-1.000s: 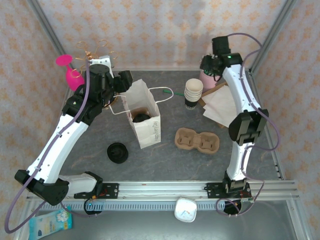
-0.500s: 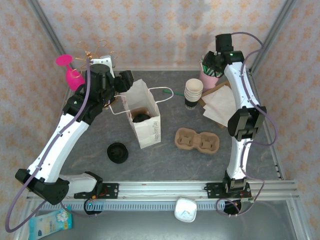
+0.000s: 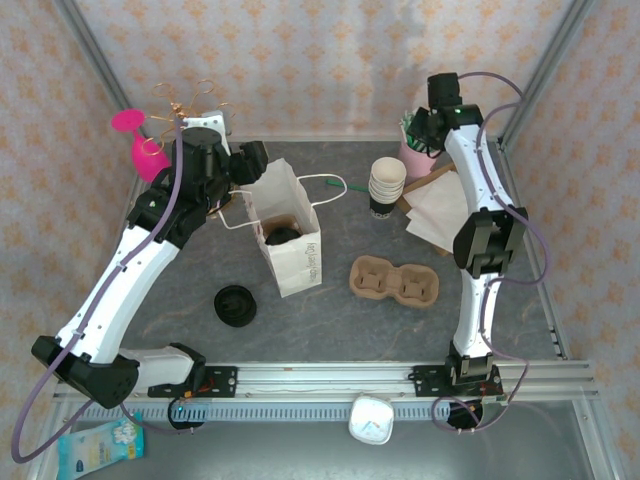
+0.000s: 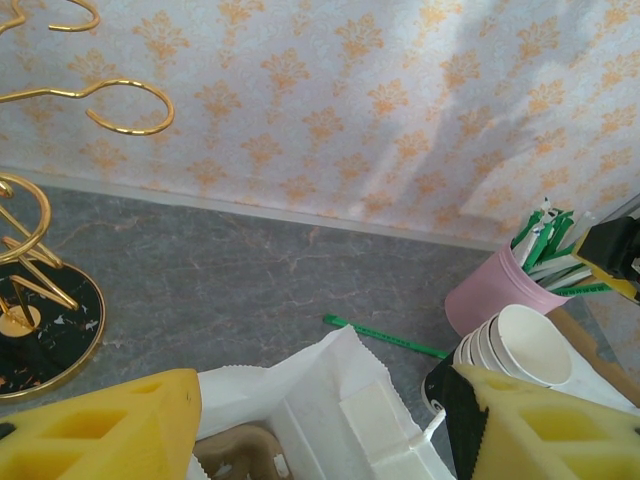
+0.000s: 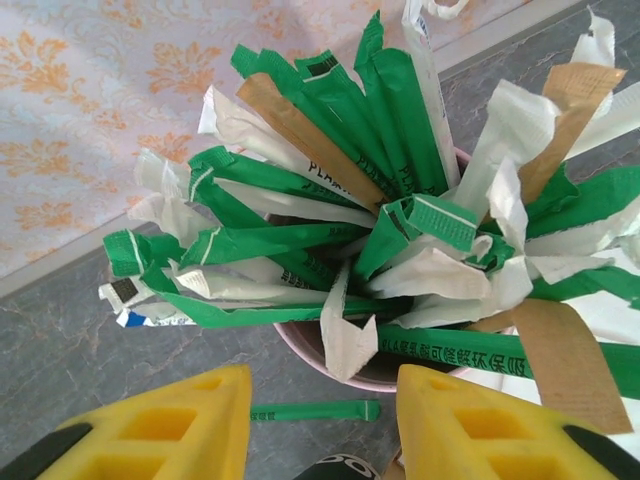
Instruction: Pack the takeout coffee
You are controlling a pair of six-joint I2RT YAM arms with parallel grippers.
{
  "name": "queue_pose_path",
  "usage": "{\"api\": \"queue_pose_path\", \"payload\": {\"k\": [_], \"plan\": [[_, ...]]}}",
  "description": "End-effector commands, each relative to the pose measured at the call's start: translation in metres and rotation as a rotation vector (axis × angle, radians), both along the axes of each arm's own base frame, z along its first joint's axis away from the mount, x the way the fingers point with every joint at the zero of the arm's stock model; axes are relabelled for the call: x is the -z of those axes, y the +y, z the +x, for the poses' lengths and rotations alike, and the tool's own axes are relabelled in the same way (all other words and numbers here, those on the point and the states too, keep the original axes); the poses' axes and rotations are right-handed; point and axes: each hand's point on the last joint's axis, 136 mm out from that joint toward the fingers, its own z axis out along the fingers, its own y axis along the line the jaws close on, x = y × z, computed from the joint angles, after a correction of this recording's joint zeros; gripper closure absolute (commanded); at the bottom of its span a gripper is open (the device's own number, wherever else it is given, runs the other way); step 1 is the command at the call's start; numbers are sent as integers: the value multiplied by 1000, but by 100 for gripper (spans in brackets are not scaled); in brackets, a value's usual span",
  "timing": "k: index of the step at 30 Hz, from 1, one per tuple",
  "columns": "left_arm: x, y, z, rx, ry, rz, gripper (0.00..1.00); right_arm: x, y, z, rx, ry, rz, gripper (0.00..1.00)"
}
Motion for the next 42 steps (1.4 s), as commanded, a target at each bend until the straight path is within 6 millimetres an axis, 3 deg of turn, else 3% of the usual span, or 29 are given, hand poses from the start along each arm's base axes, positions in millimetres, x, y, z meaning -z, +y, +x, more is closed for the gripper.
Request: {"api": "queue_pose_path", "payload": {"k": [1,7,11,14,19,22,29,36,39,42], "plan": [[-6,-1,5,1,-20,-3,32,1,-7,12,33,-20,-11,62],[-6,1,4,-5,-18,4,32,6,-14,18,57,-17,-22,67],[-4,0,6,-4,-12,8,32,9,-15,21,52,-18,-14,76],[-4,-2,8,3,-11,7,32,5,-14,23,47,-31,-12,80],[-4,-2,9,1,-12,9,32,2,-15,23,45,-38,-18,96],[-6,-2,9,4,-12,6,32,-8,-9,21,20,-56,9,100],[-16,0,1,4,-35,-8,32,-69,1,-5,-10,-154,22,100],[-20,15,-11,-44,-42,4,32,-131,6,-60,-21,-266,-23,100],[-21,23,-19,-72,-48,1,32,-164,22,-88,-69,-344,-21,100],[-20,32,-29,-104,-56,-3,32,-191,50,-122,-174,-402,20,100]]}}
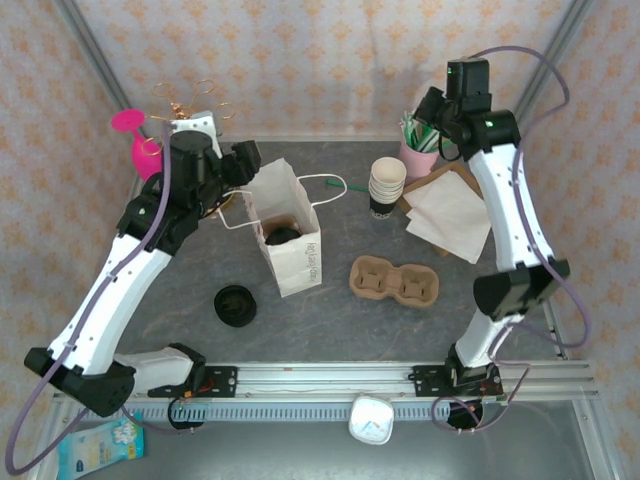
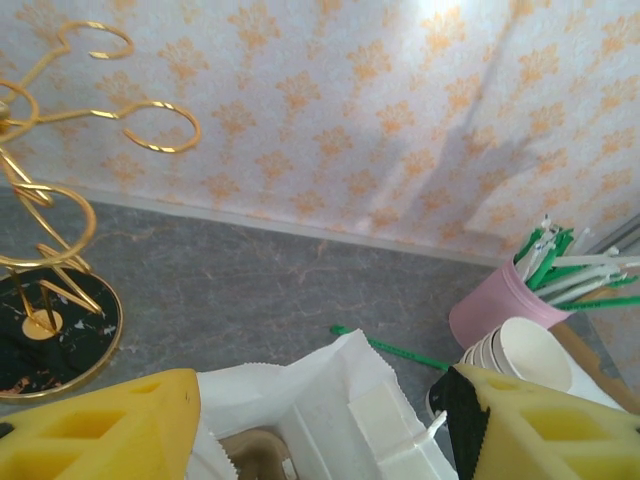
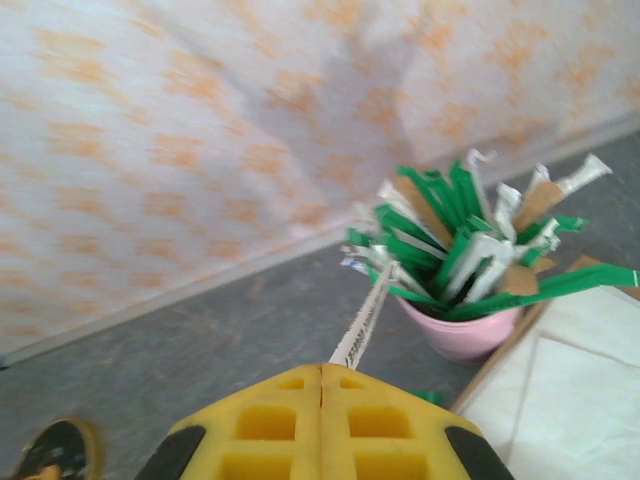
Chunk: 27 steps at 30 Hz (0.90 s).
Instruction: Pack the takeout coffee
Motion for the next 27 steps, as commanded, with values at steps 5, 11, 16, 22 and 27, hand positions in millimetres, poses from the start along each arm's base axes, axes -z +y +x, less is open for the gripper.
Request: {"api": "queue_pose_path", "payload": {"k": [5,11,16,22,27], "plan": [[0,37,-32,-135,-26,-13,32,-65,72,-96,-300,-190,46,100],[7,53,-51,-193,-26,-37,32,-76,128,-167,-560,-222,129,100],[12,59,-61,-210,-27,-59,32,-58,176,-188,-696,-182,114,100],[17,59,-65,-206,-28,-70,32,-36,221,-171,-738,-126,11,100],[16,56,-63,-188,-32,-67,32,5,239,-149,-730,-13,-68,100]]}}
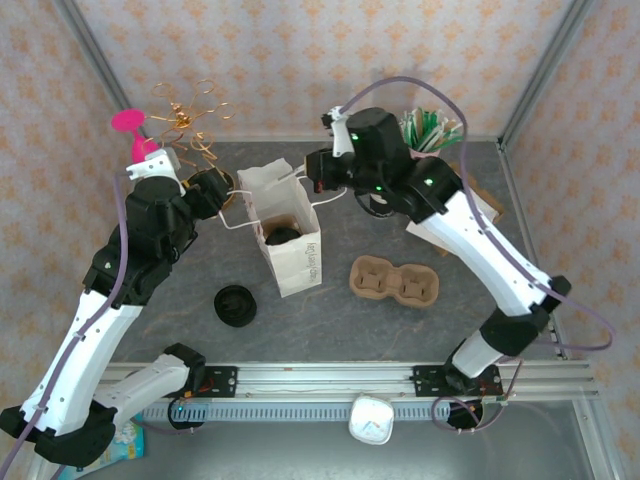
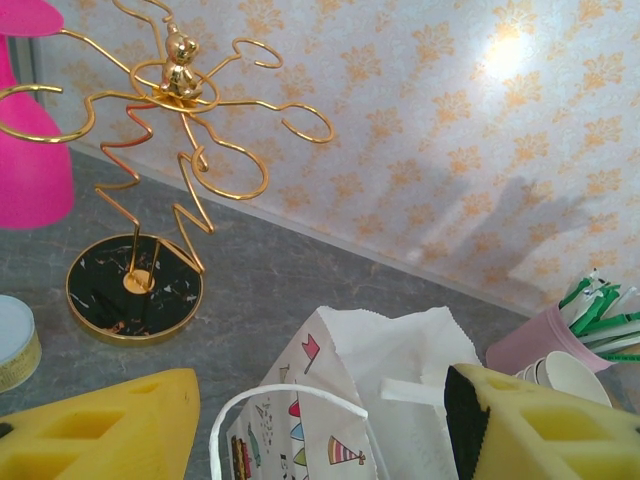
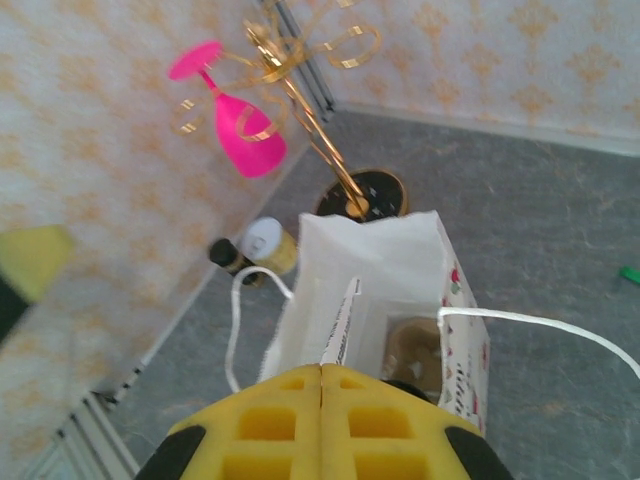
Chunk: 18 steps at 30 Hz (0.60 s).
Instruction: Pack the takeout coffee
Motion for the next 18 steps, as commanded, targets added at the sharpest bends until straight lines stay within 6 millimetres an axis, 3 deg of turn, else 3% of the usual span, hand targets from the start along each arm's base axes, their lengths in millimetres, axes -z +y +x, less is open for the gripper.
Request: {"api": "queue_pose_path", "payload": {"k": [1,5,8,9,13,18], "plan": [[0,2,0,-7,-1,1,32,13,-3,12,39,3,-88,100],[-1,-5,4,28,0,8,32,27,14,23,19,32,-128,94],[-1,-9,8,45,3,11,32,28,32,24,-24,28,-133,69],[-1,-11,8,53,5,11,32,27,32,26,-20,24,-135,66],[-3,-18,12,90,4,6,33,17,31,28,-10,-2,-118,45],[-3,-28,17,133,20,10,33,-1,8,29,54,-12,-65,24]]}}
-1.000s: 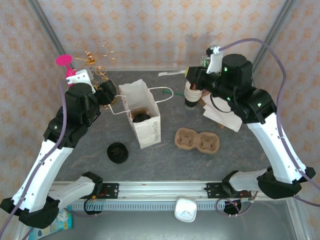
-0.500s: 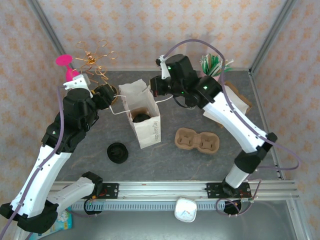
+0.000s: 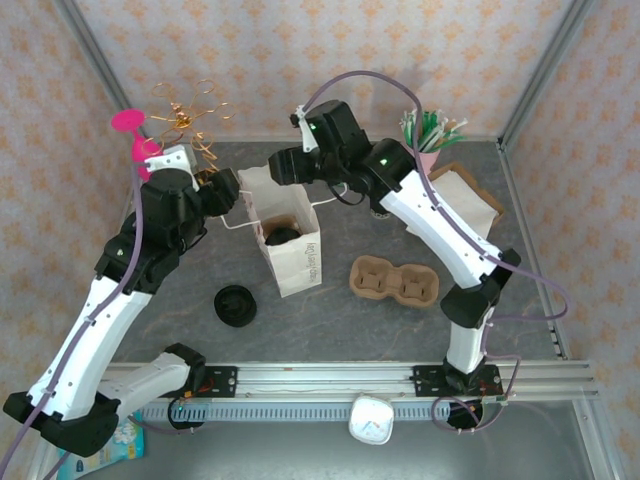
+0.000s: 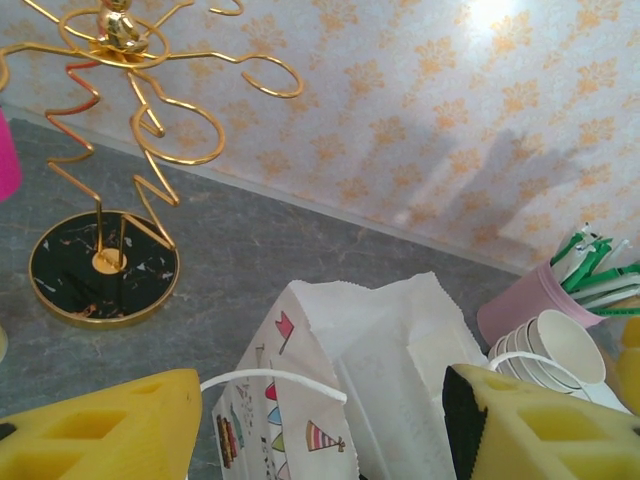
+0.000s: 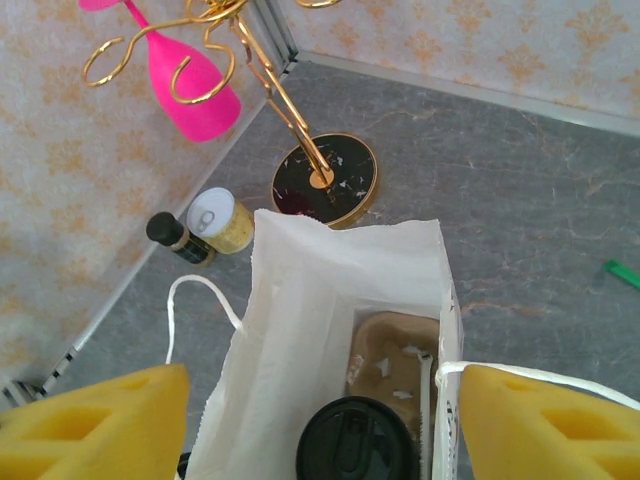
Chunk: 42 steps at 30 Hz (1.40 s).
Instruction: Pack the takeout coffee
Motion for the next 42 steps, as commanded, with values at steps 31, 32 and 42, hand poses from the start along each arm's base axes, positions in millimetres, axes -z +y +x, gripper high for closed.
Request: {"api": "queue_pose_path", "payload": {"k": [31,32,42], "plan": [[-9,-129,26,463,-30,38,33,216,-364,-9,1074,463,138,16],[-7,-129,27,464,-27,43,32,221,-370,-11,1104,474,137,14],[10,-132,33,467,0,72,31,271,-419,-35,1231,571,337,9]]}}
